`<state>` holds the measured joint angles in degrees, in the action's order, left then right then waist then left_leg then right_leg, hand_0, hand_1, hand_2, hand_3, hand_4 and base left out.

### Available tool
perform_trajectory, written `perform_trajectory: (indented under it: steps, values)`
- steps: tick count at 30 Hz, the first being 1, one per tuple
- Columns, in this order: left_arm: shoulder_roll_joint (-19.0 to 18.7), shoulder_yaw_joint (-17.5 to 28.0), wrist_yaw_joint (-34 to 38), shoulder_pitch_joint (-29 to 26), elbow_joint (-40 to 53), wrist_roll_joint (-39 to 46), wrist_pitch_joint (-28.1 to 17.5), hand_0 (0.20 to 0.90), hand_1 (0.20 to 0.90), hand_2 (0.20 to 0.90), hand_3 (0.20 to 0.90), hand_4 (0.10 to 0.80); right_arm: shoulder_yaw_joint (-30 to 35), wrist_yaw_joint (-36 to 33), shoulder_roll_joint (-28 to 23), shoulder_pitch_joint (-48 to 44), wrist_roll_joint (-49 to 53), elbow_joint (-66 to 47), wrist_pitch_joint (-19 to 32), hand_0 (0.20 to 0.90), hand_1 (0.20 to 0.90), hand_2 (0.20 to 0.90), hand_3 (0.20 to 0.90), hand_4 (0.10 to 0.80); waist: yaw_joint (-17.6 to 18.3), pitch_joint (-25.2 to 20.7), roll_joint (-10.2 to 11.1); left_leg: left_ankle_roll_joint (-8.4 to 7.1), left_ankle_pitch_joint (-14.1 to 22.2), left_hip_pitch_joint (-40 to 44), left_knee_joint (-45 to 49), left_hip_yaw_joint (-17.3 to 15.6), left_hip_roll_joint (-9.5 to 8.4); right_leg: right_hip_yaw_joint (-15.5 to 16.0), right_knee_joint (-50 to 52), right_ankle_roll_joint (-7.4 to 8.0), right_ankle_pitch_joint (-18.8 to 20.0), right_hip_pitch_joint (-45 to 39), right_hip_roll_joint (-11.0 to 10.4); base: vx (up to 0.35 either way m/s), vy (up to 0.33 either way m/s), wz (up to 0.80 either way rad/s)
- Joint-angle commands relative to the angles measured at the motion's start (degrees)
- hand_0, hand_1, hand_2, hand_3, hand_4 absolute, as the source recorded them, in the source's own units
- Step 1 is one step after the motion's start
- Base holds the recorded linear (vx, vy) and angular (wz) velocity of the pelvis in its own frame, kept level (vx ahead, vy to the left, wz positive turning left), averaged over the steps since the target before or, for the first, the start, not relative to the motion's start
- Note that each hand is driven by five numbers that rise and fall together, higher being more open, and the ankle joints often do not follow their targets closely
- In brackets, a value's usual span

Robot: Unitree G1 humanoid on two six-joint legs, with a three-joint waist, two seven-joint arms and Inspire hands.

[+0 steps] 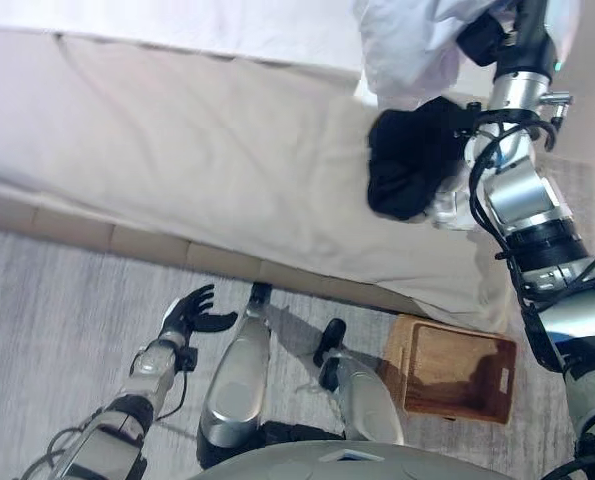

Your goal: Pick up the clothes from the bed and place them into the basket

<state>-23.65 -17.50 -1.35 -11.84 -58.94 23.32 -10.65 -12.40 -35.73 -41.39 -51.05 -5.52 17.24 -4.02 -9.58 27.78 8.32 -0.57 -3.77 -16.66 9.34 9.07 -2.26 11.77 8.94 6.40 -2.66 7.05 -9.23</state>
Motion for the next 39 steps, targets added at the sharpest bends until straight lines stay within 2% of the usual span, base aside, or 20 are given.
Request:
perform_trajectory:
  steps: [1,4,12,16,19,26,30,31,33,36,39]
  values:
    - [1.20,0.26,0.16,3.54,-2.75,-4.64,0.14,0.900,0.900,0.900,0.900,0.800,4.75,-0.56,-6.59,3.75,3.55,-4.37,2.70,0.300,0.300,0.300,0.200,0.100,3.45,-11.80,-1.66,5.02,6.54,10.18,-6.18,-6.18,-0.73,-3.44,-0.34,0.71,9.43,1.78,1.82,0.051,-0.105,-0.44]
    - [1.40,1.07,-0.61,4.30,-3.53,-5.52,0.22,0.900,0.900,0.900,0.900,0.800,8.27,1.55,-5.71,10.61,6.01,-7.02,3.97,0.300,0.300,0.300,0.200,0.100,5.43,-13.36,-2.14,5.29,6.43,12.39,-7.67,-7.61,-0.55,-5.33,-0.65,0.81,9.98,1.06,2.33,0.023,-0.081,-0.41]
    - [4.37,1.86,-1.29,5.56,-3.46,-7.02,0.72,0.900,0.900,0.900,0.900,0.800,15.63,4.49,2.10,27.93,7.01,-13.67,11.72,0.300,0.300,0.300,0.200,0.100,11.34,-15.61,-4.56,5.98,6.57,16.40,-10.06,-11.87,-0.16,-10.18,-2.41,0.32,9.33,-0.45,3.83,-0.027,-0.051,-0.44]
    - [4.98,2.29,-1.23,5.77,-3.65,-7.76,1.62,0.900,0.900,0.900,0.900,0.800,16.16,12.03,3.95,34.57,8.37,-13.59,12.75,0.300,0.300,0.300,0.200,0.100,13.61,-16.64,-5.08,6.05,6.33,17.90,-11.45,-14.40,-0.01,-11.58,-2.49,0.52,9.56,-0.44,4.27,-0.008,-0.056,-0.44]
    - [4.92,2.58,-1.14,6.46,-3.30,-8.40,1.94,0.900,0.900,0.900,0.900,0.800,15.38,16.65,4.45,38.91,7.59,-10.94,11.13,0.300,0.300,0.300,0.200,0.100,14.82,-17.25,-5.45,6.29,6.68,18.30,-11.12,-16.05,0.11,-12.54,-2.28,0.21,8.96,-0.42,4.48,0.021,-0.058,-0.40]
    - [4.20,2.09,-1.36,6.74,-1.67,-9.26,3.25,0.900,0.900,0.900,0.900,0.800,13.20,17.05,4.95,41.16,6.38,-0.04,7.39,0.300,0.300,0.300,0.200,0.100,14.98,-16.60,-6.25,6.50,7.45,18.12,-9.04,-17.01,0.06,-13.02,-2.22,-0.56,7.02,-1.28,4.45,0.026,-0.077,-0.23]
    - [2.91,0.98,-1.84,4.50,-1.16,-8.73,3.61,0.900,0.900,0.900,0.900,0.800,11.99,11.22,4.51,38.31,6.69,9.19,4.92,0.300,0.300,0.300,0.200,0.100,14.52,-14.14,-7.33,6.37,7.24,15.84,-6.95,-17.00,0.23,-12.75,-0.93,-1.22,5.44,-0.56,4.20,-0.113,-0.131,-0.01]
    - [2.59,-0.25,-1.56,2.38,-0.96,-7.77,3.48,0.900,0.900,0.900,0.900,0.800,11.19,7.53,4.37,34.96,8.58,14.39,4.64,0.300,0.300,0.300,0.200,0.100,14.29,-12.13,-8.25,6.06,6.80,13.99,-5.98,-16.78,0.18,-12.53,-0.10,-1.64,4.91,0.44,4.12,-0.269,-0.154,0.01]
    - [2.19,-1.32,-1.71,0.12,-1.08,-6.21,2.87,0.900,0.900,0.900,0.900,0.800,10.51,5.47,3.97,31.14,10.05,18.55,5.05,0.300,0.300,0.300,0.200,0.100,14.24,-9.99,-9.28,5.50,6.21,11.71,-4.70,-16.53,0.12,-12.12,0.92,-2.15,4.41,1.84,3.95,-0.238,-0.115,0.01]
    - [2.12,-1.90,-1.73,-1.57,-1.00,-4.95,2.41,0.900,0.900,0.900,0.900,0.800,9.87,5.17,3.08,28.16,11.41,20.69,4.30,0.300,0.300,0.300,0.200,0.100,14.40,-8.20,-10.31,4.88,5.78,9.79,-3.55,-16.28,0.08,-11.46,2.06,-2.65,3.77,3.29,3.69,-0.174,-0.080,0.04]
    - [3.04,-2.76,-1.63,-3.70,-0.95,-2.43,0.95,0.900,0.900,0.900,0.900,0.800,8.42,5.51,0.61,23.96,11.83,23.67,4.96,0.300,0.300,0.300,0.200,0.100,14.85,-5.39,-12.55,3.62,5.35,6.27,-0.78,-15.91,0.08,-10.32,4.67,-3.85,2.38,6.53,3.11,-0.187,-0.044,-0.03]
